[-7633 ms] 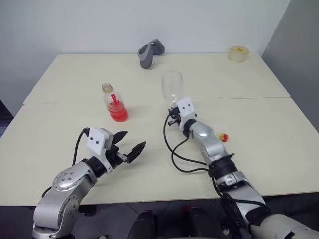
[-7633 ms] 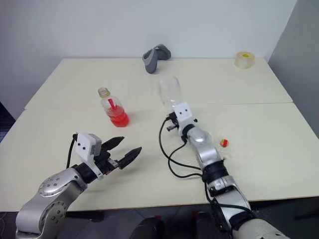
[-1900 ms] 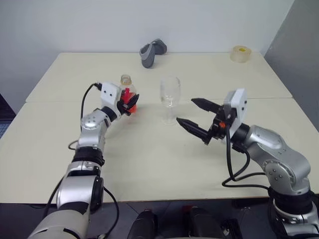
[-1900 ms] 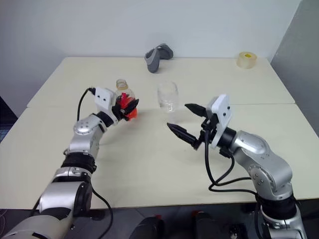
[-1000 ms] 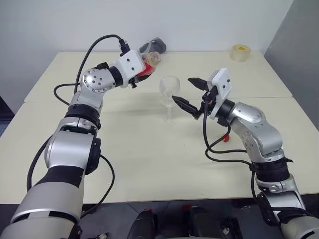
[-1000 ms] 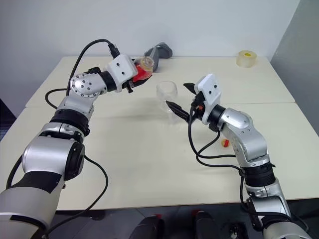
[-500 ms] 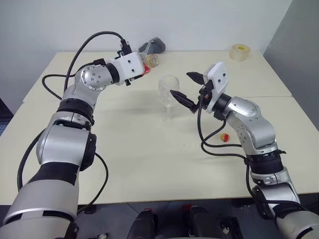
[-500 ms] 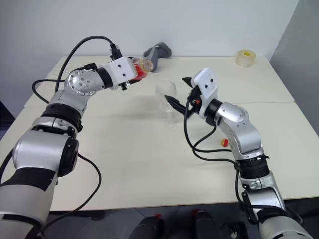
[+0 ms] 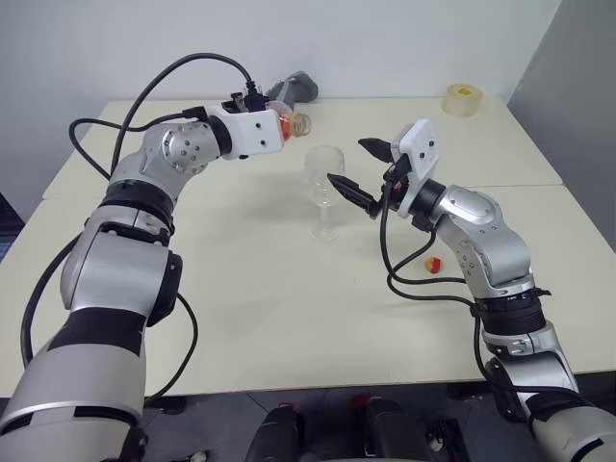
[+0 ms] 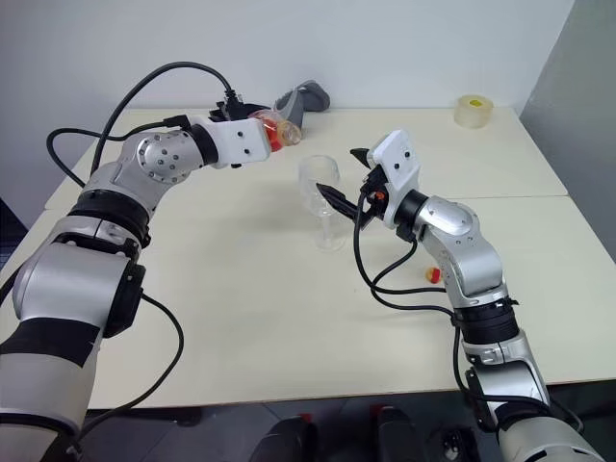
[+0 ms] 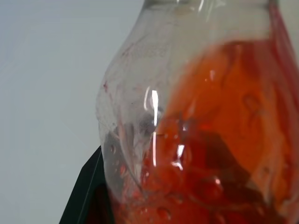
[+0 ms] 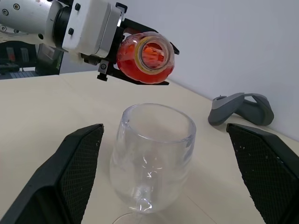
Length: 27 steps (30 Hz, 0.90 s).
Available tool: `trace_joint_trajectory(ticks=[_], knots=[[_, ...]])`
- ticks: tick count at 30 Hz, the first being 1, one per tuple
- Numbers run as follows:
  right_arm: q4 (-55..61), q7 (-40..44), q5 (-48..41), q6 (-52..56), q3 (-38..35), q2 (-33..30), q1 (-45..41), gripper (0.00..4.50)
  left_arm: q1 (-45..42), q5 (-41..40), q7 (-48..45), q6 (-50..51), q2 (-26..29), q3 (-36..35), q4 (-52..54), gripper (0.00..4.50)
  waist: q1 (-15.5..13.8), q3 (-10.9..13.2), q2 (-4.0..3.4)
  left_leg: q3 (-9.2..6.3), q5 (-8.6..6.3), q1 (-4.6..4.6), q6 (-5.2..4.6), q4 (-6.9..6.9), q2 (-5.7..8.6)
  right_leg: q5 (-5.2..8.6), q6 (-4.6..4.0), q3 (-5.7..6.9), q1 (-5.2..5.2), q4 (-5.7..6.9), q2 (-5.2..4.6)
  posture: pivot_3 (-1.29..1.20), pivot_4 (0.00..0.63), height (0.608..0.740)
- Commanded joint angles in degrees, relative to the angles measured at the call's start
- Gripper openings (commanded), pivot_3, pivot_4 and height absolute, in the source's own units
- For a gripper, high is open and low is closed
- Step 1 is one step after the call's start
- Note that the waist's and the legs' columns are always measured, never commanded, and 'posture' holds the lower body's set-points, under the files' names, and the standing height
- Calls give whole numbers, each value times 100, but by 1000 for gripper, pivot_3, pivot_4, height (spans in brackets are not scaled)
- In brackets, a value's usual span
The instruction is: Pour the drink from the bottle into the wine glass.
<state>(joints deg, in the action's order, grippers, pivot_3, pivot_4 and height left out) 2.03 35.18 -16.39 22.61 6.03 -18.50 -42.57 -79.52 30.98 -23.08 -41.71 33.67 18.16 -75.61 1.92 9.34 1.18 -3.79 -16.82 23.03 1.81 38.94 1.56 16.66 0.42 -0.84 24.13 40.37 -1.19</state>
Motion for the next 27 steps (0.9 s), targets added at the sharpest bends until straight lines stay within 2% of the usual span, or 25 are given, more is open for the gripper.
trace_joint_trajectory(ticks=[1, 27], knots=[[79, 77, 38, -173, -67, -11, -163, 4500, -336, 2, 139, -78, 127, -23, 19, 1947, 1, 0, 0, 2, 0, 0, 0, 0, 0, 0, 0, 0, 1, 2, 0, 0, 150, 740], [182, 165, 120, -235, -97, -2, -48, 4500, -629, 553, 563, -243, 190, 410, -12, 1947, 0, 0, 0, 5, 0, 0, 0, 1, 0, 0, 0, -1, 4, 7, 0, 0, 150, 740]])
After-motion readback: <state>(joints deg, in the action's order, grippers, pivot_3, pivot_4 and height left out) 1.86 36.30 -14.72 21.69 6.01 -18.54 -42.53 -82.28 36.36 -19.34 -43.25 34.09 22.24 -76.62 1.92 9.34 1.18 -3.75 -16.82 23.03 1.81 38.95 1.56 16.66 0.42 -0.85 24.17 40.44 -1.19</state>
